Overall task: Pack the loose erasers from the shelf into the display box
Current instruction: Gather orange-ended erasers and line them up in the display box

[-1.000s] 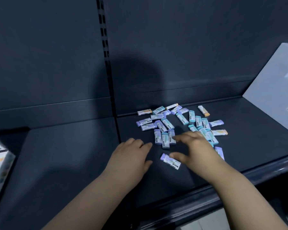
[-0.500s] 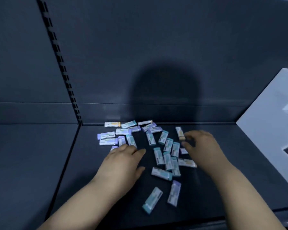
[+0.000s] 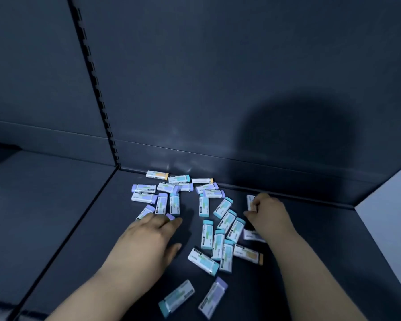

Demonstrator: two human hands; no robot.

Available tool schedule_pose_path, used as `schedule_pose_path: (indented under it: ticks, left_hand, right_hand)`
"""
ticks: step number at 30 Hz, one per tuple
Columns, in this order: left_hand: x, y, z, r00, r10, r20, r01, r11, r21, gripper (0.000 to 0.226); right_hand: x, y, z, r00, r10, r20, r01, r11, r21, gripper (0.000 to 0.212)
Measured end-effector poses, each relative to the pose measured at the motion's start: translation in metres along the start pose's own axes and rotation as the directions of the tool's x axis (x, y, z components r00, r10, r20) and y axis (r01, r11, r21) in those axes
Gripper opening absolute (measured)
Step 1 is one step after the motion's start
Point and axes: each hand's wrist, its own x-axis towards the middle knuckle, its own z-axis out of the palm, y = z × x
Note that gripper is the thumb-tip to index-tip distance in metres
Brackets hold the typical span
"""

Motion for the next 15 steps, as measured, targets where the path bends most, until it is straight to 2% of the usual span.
schedule_pose_path:
  ticks: [2, 4, 7, 9, 13, 15]
  left_hand:
    - [0.002, 0.003, 0.002, 1.0, -0.002, 0.007, 0.002, 1.0, -0.009, 0.055]
    - [0.005, 0.006, 0.003, 1.0, 0.01, 0.002, -0.01, 0.999, -0.03, 0.054]
    - [0.014, 0.011, 0.004, 0.998, 0.056, -0.033, -0.057, 0.998, -0.031, 0.048]
    - [0.02, 0.014, 0.002, 0.996, 0.076, -0.055, -0.079, 0.996, -0.05, 0.046]
    - [0.027, 0.018, -0.002, 0.992, 0.082, -0.091, -0.098, 0.976, -0.192, 0.051]
    - [0.03, 0.018, -0.005, 0.989, 0.092, -0.118, -0.118, 0.963, -0.241, 0.046]
  right_hand:
    - [-0.002, 0.002, -0.004, 0.999, -0.015, -0.033, 0.017, 0.998, 0.055, 0.022]
    - [-0.007, 0.002, -0.013, 0.998, -0.017, -0.053, 0.028, 0.978, 0.206, 0.019]
    - [-0.023, -0.006, -0.028, 0.997, -0.075, -0.02, 0.077, 0.898, 0.433, 0.012]
    - [-0.036, -0.014, -0.035, 0.987, -0.158, 0.019, 0.125, 0.844, 0.522, 0.015]
    - [-0.063, -0.038, -0.043, 0.94, -0.318, 0.123, 0.214, 0.832, 0.512, 0.018]
    - [-0.075, -0.05, -0.041, 0.921, -0.364, 0.14, 0.248, 0.825, 0.508, 0.018]
